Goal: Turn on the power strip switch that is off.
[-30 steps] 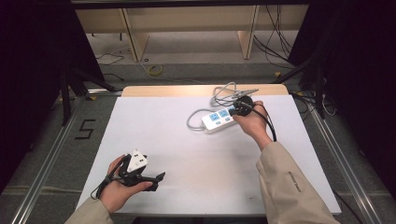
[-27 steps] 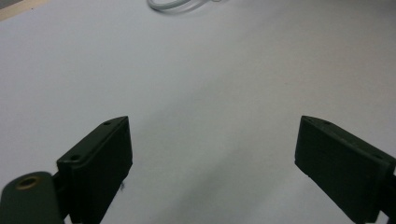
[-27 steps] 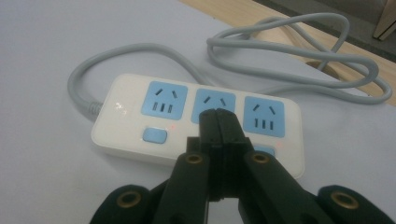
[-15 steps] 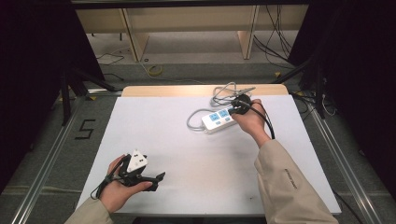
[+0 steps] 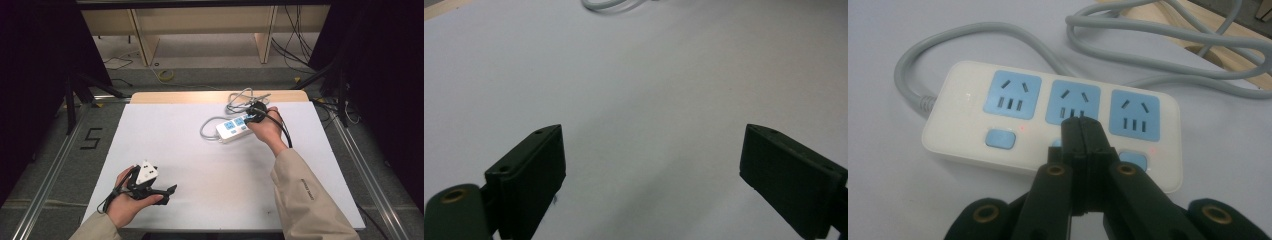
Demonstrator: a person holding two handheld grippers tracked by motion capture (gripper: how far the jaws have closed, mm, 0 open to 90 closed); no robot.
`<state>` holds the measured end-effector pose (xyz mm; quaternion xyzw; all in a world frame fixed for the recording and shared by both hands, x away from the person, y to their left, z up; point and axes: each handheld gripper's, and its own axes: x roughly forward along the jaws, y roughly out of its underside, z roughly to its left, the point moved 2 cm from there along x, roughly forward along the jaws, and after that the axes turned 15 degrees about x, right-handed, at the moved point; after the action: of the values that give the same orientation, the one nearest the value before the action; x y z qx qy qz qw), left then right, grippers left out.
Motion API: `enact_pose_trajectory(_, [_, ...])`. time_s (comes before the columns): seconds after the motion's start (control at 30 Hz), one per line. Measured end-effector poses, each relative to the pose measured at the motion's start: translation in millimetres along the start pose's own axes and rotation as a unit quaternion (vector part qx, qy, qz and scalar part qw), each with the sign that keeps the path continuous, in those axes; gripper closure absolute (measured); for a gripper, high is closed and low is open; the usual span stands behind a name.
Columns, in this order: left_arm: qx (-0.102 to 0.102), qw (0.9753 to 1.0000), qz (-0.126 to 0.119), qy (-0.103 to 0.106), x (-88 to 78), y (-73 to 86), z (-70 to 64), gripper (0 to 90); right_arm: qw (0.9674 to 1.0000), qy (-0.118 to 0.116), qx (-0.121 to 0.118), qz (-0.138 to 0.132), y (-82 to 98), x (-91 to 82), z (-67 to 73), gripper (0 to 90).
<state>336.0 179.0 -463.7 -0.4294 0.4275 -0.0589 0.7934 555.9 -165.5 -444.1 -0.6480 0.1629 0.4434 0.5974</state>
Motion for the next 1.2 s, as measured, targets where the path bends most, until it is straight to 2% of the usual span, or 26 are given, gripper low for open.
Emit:
enact_pose_trajectory(0.9, [-0.001, 1.0000, 0.000, 0.002, 0.3, 0.2, -0.2, 10.7, 0.9994, 0.001, -0.006, 0.035, -2.7, 15.8, 5.9, 90.0])
enact_pose_trajectory(1.2, [-0.001, 1.0000, 0.000, 0.002, 0.2, 0.1, -0.1, 10.7, 0.9993, 0.003, -0.007, 0.037, -4.6, 17.7, 6.4, 90.0])
